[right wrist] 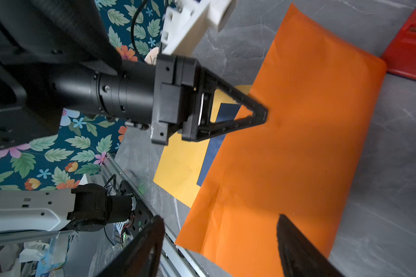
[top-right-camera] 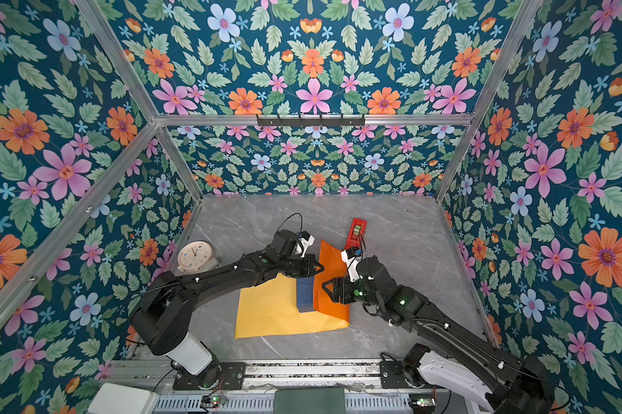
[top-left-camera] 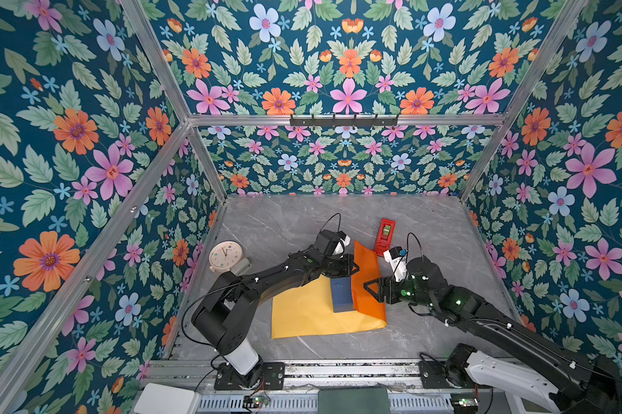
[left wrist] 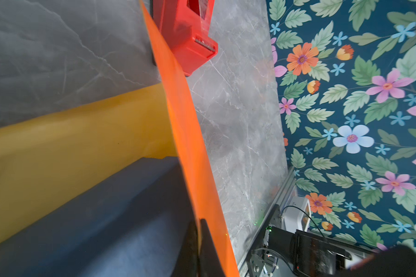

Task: Wrap a gift box in wrapping paper
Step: First fold the wrapping paper around the gift box.

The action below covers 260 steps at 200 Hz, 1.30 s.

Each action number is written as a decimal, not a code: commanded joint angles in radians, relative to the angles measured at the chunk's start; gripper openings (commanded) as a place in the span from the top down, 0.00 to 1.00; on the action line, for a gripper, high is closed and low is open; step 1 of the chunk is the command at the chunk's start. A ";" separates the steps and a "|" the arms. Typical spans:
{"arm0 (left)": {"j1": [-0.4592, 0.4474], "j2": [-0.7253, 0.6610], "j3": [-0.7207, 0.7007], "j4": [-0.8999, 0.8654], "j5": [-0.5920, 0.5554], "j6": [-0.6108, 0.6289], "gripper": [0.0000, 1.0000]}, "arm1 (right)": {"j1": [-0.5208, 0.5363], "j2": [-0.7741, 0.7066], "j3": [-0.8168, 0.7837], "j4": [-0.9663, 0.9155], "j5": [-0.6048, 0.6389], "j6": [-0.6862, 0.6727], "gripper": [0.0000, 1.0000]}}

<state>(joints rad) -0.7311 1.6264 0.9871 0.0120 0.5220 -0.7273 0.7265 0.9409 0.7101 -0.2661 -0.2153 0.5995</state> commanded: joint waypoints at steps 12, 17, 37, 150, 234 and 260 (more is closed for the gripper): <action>0.012 -0.033 -0.045 0.066 0.000 -0.009 1.00 | -0.108 0.031 0.022 -0.042 -0.092 0.044 0.21; 0.013 -0.040 -0.053 0.069 -0.002 -0.010 1.00 | -0.120 0.042 0.030 -0.049 -0.092 0.049 0.20; 0.024 -0.063 -0.079 0.078 -0.004 -0.015 1.00 | -0.136 0.093 0.066 -0.096 -0.037 0.055 0.18; 0.067 -0.180 -0.228 0.108 -0.020 -0.011 1.00 | -0.147 0.460 0.267 -0.196 -0.030 0.068 0.01; 0.090 -0.205 -0.251 0.080 -0.019 0.011 1.00 | -0.147 0.581 0.314 -0.201 -0.092 0.037 0.01; 0.097 -0.202 -0.251 0.066 -0.014 0.019 1.00 | -0.147 0.601 0.318 -0.199 -0.108 0.035 0.01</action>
<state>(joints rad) -0.6415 1.4246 0.7364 0.0952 0.5068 -0.7300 0.5785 1.5295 1.0206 -0.4561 -0.3058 0.6491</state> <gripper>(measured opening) 0.058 0.991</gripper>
